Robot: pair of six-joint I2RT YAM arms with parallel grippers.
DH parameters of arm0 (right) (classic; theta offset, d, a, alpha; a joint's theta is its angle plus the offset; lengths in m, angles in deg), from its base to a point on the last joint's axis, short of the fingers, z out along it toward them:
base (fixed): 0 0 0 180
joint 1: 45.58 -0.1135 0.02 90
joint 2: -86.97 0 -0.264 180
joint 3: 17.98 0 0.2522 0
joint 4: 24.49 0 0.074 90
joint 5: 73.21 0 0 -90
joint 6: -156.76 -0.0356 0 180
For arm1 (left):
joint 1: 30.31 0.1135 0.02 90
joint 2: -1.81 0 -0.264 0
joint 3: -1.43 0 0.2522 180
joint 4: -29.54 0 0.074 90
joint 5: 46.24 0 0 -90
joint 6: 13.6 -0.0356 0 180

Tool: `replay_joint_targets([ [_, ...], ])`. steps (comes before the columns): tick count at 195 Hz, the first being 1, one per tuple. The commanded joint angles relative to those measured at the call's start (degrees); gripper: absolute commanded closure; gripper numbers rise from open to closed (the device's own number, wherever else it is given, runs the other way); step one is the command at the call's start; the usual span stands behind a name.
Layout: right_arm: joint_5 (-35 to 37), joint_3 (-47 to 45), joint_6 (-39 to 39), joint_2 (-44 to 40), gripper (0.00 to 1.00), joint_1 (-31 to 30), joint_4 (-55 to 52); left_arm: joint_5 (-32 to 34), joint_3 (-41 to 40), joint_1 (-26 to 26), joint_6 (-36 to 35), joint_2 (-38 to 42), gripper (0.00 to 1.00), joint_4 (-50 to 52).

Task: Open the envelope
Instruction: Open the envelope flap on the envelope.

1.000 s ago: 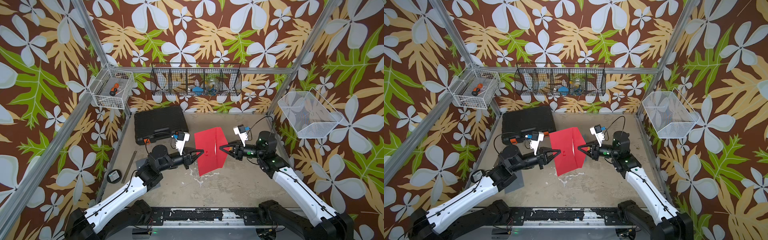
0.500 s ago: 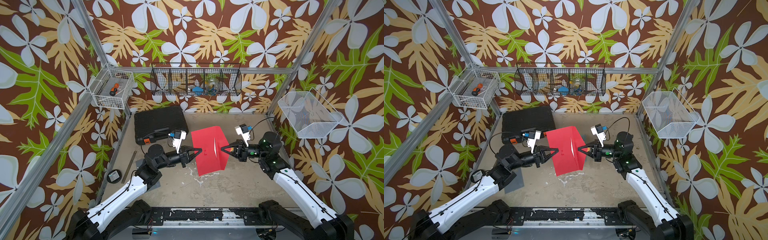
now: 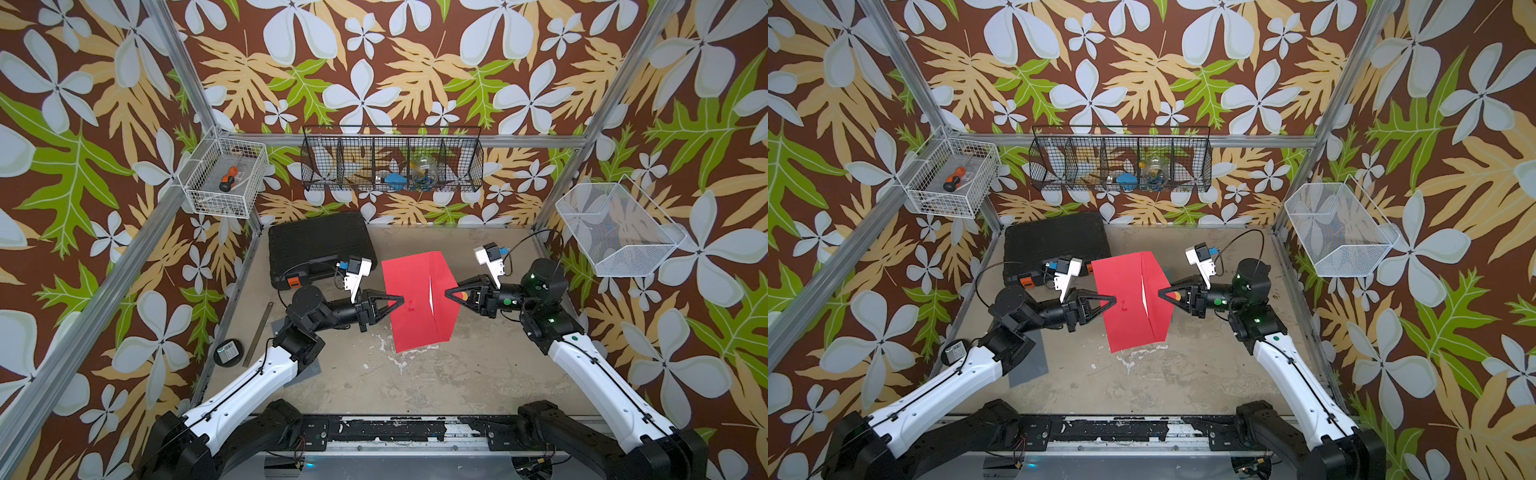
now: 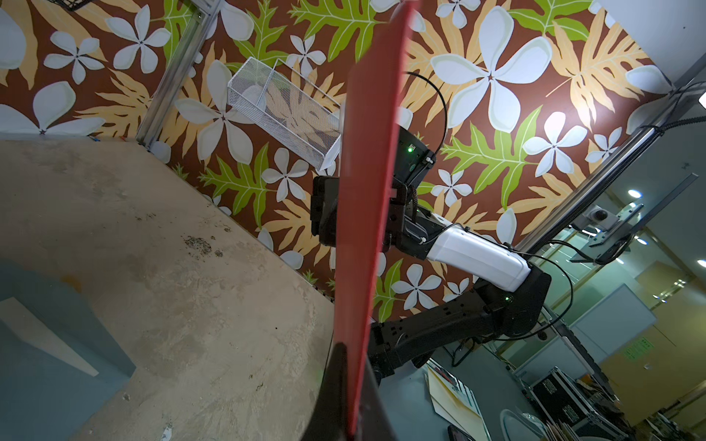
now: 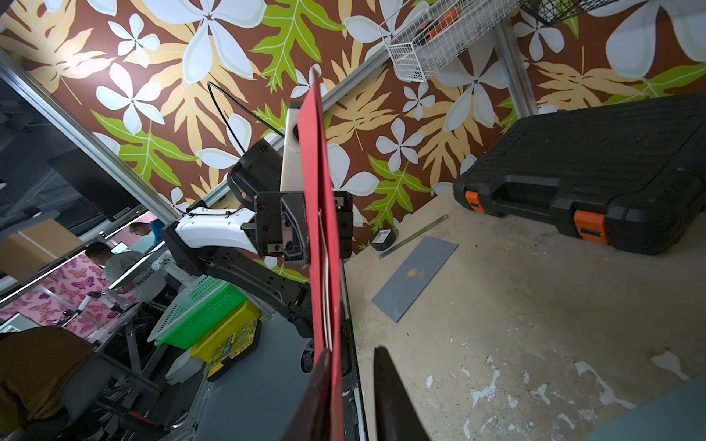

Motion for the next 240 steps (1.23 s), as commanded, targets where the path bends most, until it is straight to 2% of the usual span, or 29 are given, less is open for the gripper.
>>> replay_joint_targets([
  [1, -1.2, -1.6, -4.1, 0.5, 0.77, -0.1, 6.3, -2.4, 0.0, 0.2, 2.0, -0.7, 1.00, -5.1],
  [20, -1.6, -2.1, -5.3, 0.7, 0.76, -0.1, 7.8, -3.2, -0.4, 0.2, 4.2, -1.6, 1.00, -8.3],
  [59, -3.3, -3.1, -9.6, 0.5, 0.76, -1.1, 13.7, -2.8, -0.4, 0.2, 4.5, -2.4, 1.00, -8.7],
  [95, -3.5, -2.5, -9.0, 0.2, 0.77, -2.3, 13.1, -2.6, -0.4, 0.2, 4.5, -2.5, 1.00, -8.7],
  [108, -3.5, -2.5, -8.9, 0.3, 0.79, -2.4, 13.1, -2.4, -0.5, 0.2, 4.6, -2.4, 1.00, -8.7],
  [154, -3.3, -2.4, -8.8, 0.1, 1.00, -2.4, 12.9, -2.0, -0.5, 0.2, 4.5, -2.5, 1.00, -8.4],
  [172, -2.8, -2.5, -8.6, 0.0, 1.00, -2.3, 12.8, -1.3, -0.4, 0.2, 3.5, -2.4, 1.00, -6.8],
  [182, -2.6, -2.5, -8.3, 0.0, 1.00, -2.3, 12.2, -0.5, -0.1, 0.2, 2.5, -2.3, 0.93, -4.9],
  [194, -2.1, -2.4, -8.2, 0.1, 1.00, -2.3, 12.0, 0.7, 0.3, 0.2, 1.2, -2.2, 0.90, -2.5],
  [209, -1.4, -2.4, -7.8, 0.2, 1.00, -2.3, 11.5, 2.7, 0.7, 0.2, 0.0, -2.0, 0.68, 0.3],
  [224, -0.7, -2.5, -7.7, 0.3, 1.00, -2.3, 11.1, 4.5, 0.9, 0.2, -0.9, -1.8, 0.65, 2.7],
  [234, -0.4, -2.5, -7.7, 0.5, 1.00, -2.3, 10.8, 5.2, 1.0, 0.2, -1.5, -1.7, 0.57, 3.9],
  [240, -0.4, -2.5, -7.6, 0.7, 1.00, -2.3, 10.7, 5.4, 1.1, 0.2, -1.8, -1.7, 0.55, 4.2],
])
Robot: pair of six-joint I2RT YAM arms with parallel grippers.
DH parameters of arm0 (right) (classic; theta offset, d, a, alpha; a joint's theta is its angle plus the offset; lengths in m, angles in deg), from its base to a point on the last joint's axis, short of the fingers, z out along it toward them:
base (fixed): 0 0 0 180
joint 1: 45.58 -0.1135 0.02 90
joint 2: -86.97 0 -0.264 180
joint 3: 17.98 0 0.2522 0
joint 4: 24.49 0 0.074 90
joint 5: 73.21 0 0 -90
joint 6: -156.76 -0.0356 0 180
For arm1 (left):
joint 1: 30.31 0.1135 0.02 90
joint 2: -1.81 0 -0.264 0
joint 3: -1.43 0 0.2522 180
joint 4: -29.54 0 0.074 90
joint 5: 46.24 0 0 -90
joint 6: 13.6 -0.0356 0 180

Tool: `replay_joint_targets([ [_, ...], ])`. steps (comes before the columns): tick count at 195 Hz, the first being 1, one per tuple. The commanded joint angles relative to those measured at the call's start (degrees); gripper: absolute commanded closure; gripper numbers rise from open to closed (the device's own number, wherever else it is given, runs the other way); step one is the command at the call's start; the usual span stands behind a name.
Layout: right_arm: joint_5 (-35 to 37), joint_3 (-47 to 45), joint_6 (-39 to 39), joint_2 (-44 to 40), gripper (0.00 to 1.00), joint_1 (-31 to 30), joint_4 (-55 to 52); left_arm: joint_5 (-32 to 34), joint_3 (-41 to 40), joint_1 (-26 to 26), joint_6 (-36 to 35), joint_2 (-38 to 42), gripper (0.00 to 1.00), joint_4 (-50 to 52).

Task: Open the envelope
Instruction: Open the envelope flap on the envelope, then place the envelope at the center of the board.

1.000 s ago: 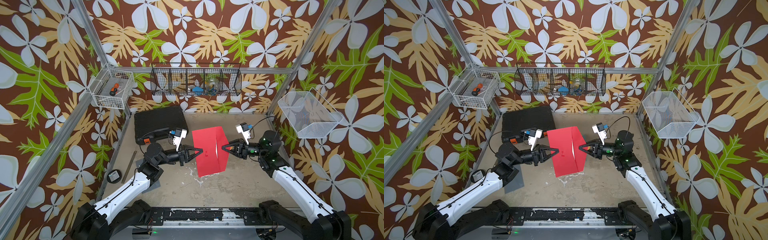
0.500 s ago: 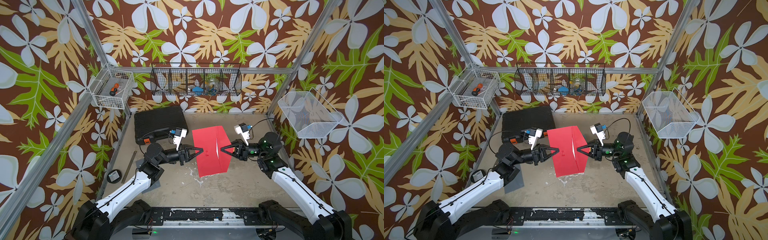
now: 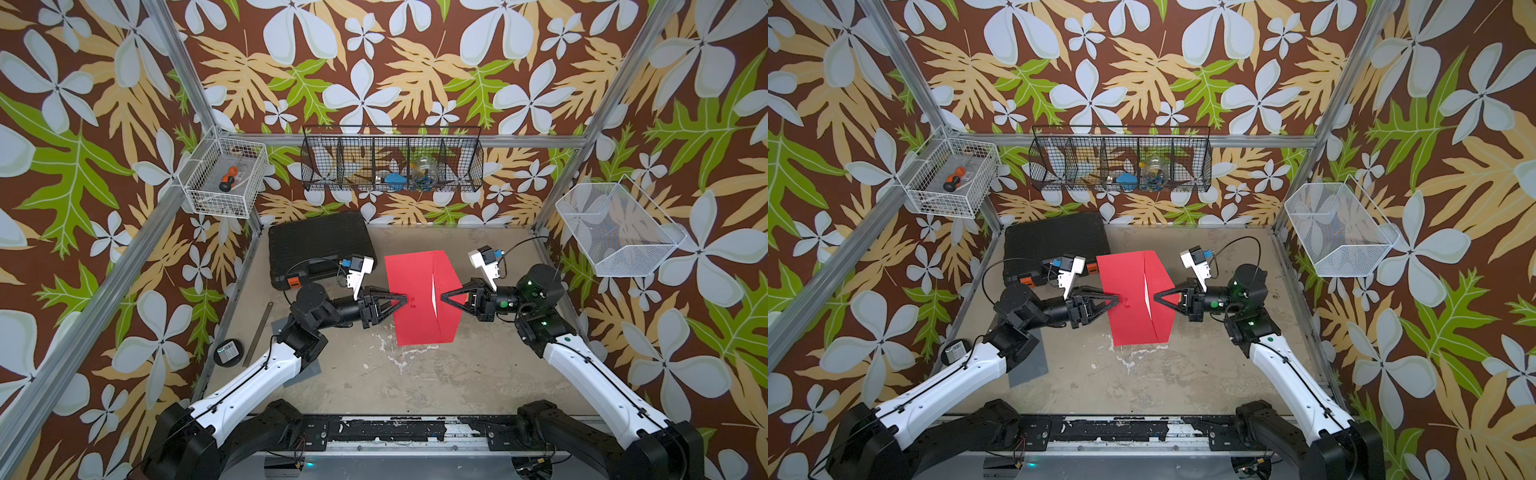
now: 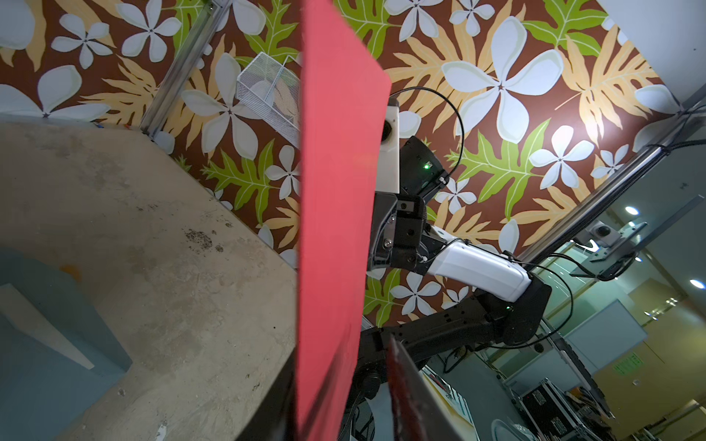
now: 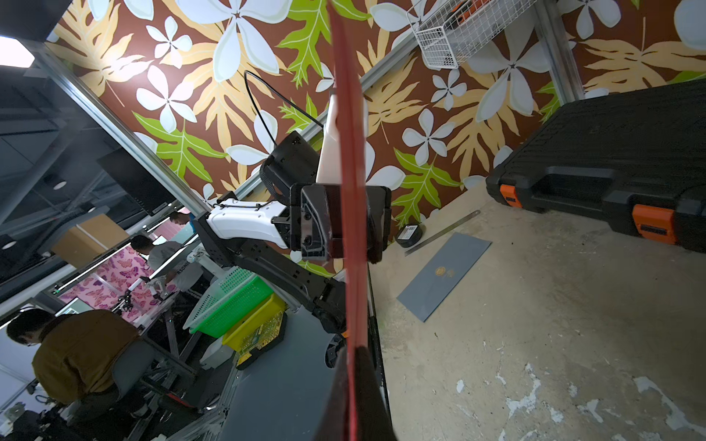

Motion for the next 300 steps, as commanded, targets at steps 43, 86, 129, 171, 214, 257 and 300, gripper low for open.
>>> replay_joint_targets([
  [43, 2.9, 0.4, 1.3, 1.1, 1.00, -0.1, -1.1, 4.6, 1.0, 0.1, -4.6, 0.7, 0.49, 6.7],
  [86, 6.9, 0.1, 2.8, 2.7, 1.00, -0.1, -5.5, 21.6, 3.1, 0.1, -10.0, 2.7, 0.37, 22.4],
  [129, 15.1, 1.5, 8.6, 5.7, 1.00, 0.3, -17.7, 31.4, 3.3, 0.1, -10.0, 4.7, 0.32, 27.7],
  [171, 17.2, -2.1, 5.4, 9.2, 1.00, -0.5, -16.8, 43.9, 3.3, 0.1, -9.2, 8.0, 0.29, 33.9],
  [214, 19.0, -4.9, 3.2, 13.1, 1.00, -5.9, -16.8, 49.0, 3.1, 0.1, -8.8, 10.2, 0.26, 36.0],
  [257, 20.5, -4.6, -0.5, 18.2, 1.00, -13.5, -12.2, 49.6, 2.9, 0.1, -8.1, 10.0, 0.25, 35.8],
  [300, 25.9, 3.6, 7.8, 19.1, 1.00, -12.3, -25.0, 50.1, 2.7, 0.1, -8.4, 10.8, 0.25, 36.6],
])
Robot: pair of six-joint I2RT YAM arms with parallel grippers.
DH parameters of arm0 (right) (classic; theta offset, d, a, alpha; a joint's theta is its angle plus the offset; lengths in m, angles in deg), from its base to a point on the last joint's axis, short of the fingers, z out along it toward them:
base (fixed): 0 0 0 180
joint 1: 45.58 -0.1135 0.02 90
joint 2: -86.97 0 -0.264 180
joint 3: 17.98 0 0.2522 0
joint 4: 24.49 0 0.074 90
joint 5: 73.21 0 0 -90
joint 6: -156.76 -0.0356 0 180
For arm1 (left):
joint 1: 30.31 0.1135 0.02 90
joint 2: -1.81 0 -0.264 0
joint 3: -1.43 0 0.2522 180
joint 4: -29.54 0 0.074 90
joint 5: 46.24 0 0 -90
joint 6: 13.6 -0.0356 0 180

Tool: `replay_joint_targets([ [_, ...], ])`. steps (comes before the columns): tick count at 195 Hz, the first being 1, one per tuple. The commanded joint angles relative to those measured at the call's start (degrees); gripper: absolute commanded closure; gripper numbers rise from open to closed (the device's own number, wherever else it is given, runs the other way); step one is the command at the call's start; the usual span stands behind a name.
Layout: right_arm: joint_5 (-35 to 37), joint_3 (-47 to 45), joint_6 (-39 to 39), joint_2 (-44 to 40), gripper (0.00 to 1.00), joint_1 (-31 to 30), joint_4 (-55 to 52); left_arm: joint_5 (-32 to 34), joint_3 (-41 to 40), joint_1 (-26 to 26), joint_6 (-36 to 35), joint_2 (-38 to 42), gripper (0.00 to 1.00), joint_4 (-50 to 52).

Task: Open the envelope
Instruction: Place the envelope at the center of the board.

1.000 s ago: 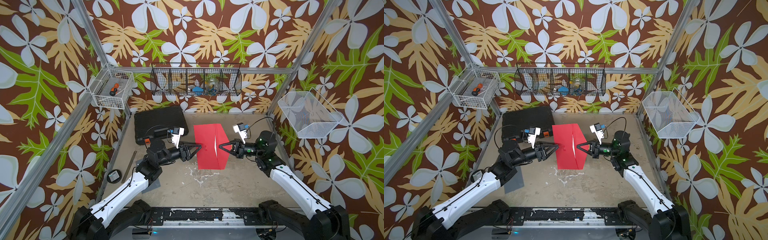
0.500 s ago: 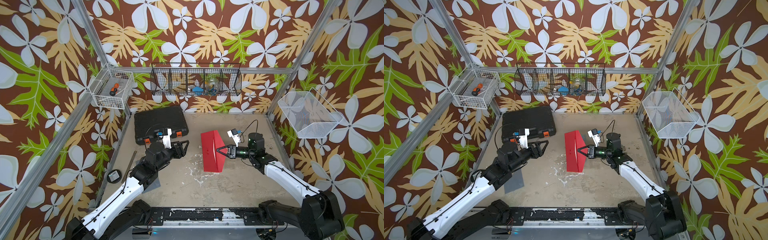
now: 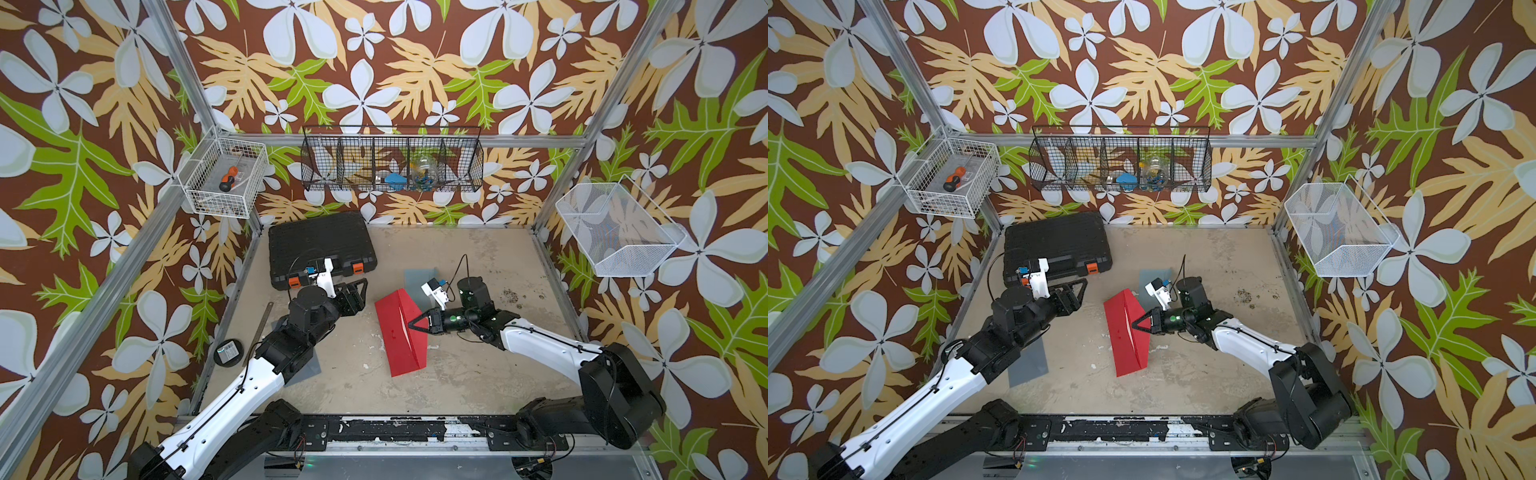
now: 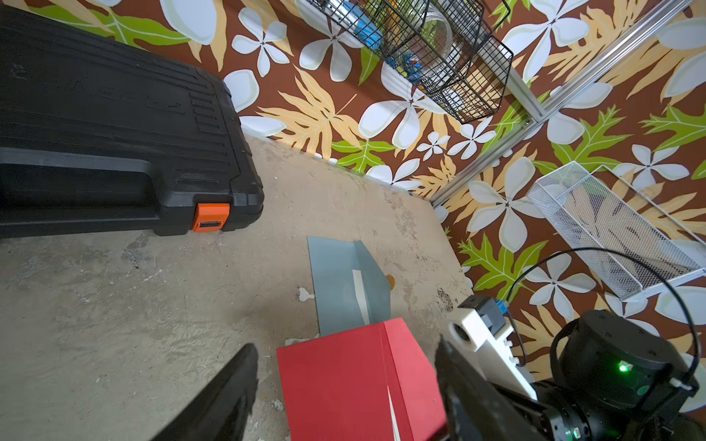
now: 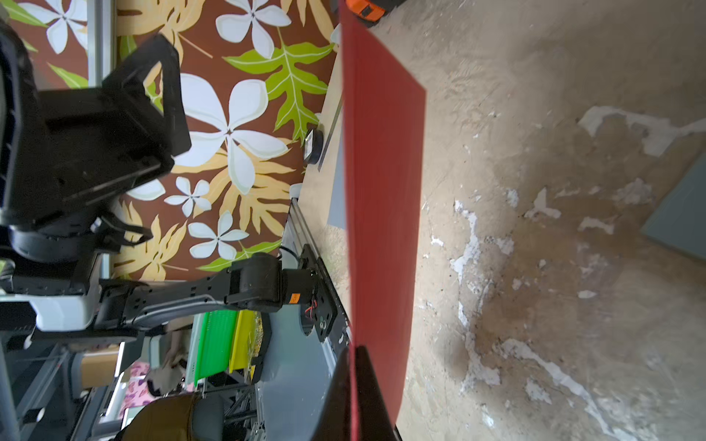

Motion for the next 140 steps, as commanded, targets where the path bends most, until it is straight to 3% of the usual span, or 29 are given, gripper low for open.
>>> replay_joint_targets([
  [1, 3.7, 4.0, 5.9, -1.0, 1.00, 2.0, -6.8, 0.8, -0.2, 0.1, -0.2, 0.6, 0.25, 0.0],
  [13, 4.2, 5.3, 7.6, -3.4, 1.00, 5.9, -10.7, 0.9, -0.6, 0.1, -0.3, 1.2, 0.25, 0.1],
  [37, 3.3, 5.8, 8.8, -10.2, 1.00, 20.6, -14.9, 0.6, -1.3, 0.1, -0.4, 1.6, 0.25, -0.5],
  [56, 7.9, 10.3, 14.9, -11.3, 1.00, 28.6, -22.8, -0.9, -2.1, 0.1, -0.5, 1.5, 0.24, -2.4],
  [73, 11.5, 13.8, 17.5, -9.0, 1.00, 32.3, -27.5, -3.2, -2.3, 0.1, -0.7, 1.1, 0.24, -3.7],
  [101, 11.1, 13.5, 17.2, -6.4, 1.00, 36.8, -27.9, -6.0, -2.5, 0.1, -1.0, 0.9, 0.23, -3.9],
  [140, 7.5, 13.9, 20.4, 0.9, 1.00, 37.2, -28.8, -6.4, -3.6, 0.1, -1.5, 1.6, 0.23, -4.0],
])
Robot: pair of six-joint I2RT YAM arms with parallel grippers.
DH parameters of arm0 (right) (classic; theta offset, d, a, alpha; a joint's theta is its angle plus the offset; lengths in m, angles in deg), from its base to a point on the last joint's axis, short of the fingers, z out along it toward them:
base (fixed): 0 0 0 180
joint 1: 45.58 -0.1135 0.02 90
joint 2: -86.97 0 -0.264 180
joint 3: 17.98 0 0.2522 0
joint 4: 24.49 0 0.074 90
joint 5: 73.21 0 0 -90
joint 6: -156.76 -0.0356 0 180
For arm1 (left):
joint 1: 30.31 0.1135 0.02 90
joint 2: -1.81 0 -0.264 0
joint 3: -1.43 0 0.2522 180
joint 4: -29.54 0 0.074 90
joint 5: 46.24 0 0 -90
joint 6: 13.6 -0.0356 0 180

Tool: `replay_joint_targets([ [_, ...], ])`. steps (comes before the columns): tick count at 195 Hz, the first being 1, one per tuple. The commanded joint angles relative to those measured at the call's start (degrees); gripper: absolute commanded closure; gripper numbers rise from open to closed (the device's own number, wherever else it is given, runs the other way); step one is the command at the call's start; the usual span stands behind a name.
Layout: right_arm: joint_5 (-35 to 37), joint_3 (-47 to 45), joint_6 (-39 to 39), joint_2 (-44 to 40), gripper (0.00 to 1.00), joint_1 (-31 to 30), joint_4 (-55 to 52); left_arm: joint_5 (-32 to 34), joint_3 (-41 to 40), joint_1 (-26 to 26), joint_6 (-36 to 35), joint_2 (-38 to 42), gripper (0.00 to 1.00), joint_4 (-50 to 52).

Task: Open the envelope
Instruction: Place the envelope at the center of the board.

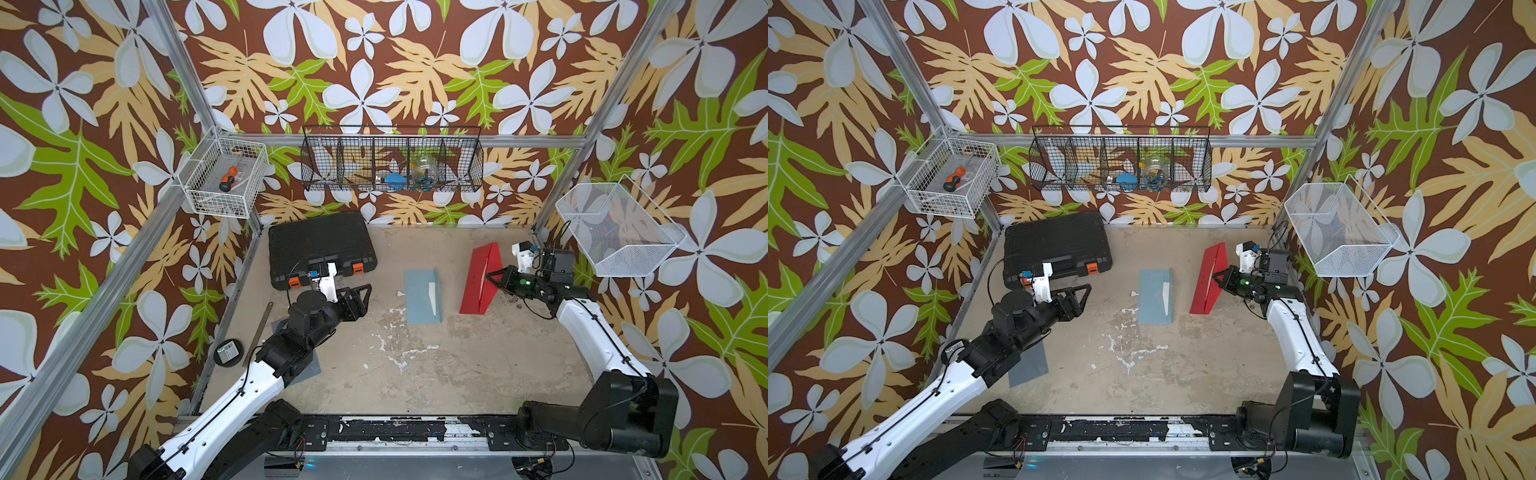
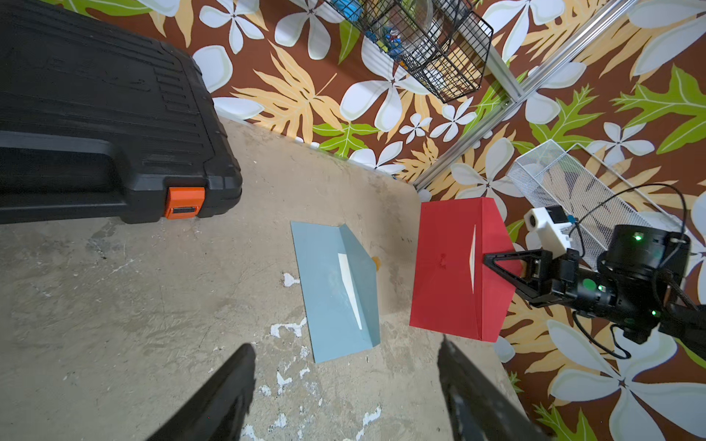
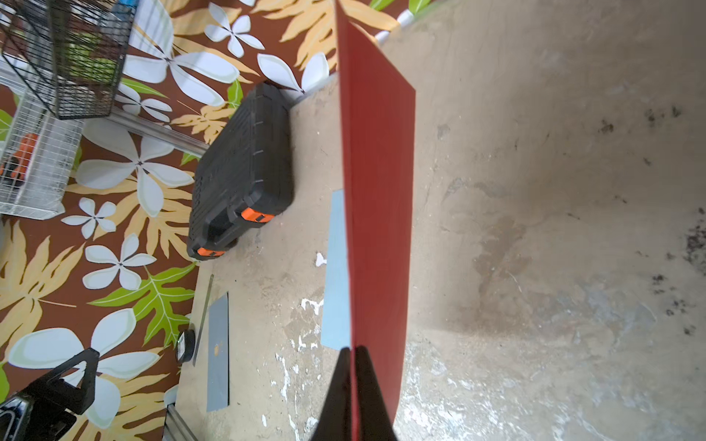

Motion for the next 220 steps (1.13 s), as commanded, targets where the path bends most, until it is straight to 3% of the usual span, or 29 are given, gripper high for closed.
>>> replay_joint_targets([
  [1, -2.8, 0.5, 3.4, 4.1, 1.00, 0.1, -1.9, -1.4, -0.4, 0.1, -1.3, 0.4, 0.23, -1.7],
  [29, -2.2, 0.9, 4.7, 8.9, 1.00, 0.0, -2.8, -1.5, -0.6, 0.1, -1.6, 0.8, 0.23, -1.6],
  [79, 4.0, 3.2, 7.4, 17.8, 0.86, -0.4, -4.4, -1.3, -1.4, 0.1, -2.3, 2.1, 0.21, -1.0],
  [165, 12.6, 8.2, 10.9, 28.5, 0.83, -0.5, -5.1, -0.8, -2.9, 0.1, -3.1, 3.3, 0.19, -0.8],
  [220, 17.8, 5.7, 8.2, 19.6, 0.71, -0.4, -1.6, 1.2, -2.5, 0.2, -3.7, 2.5, 0.19, 0.5],
])
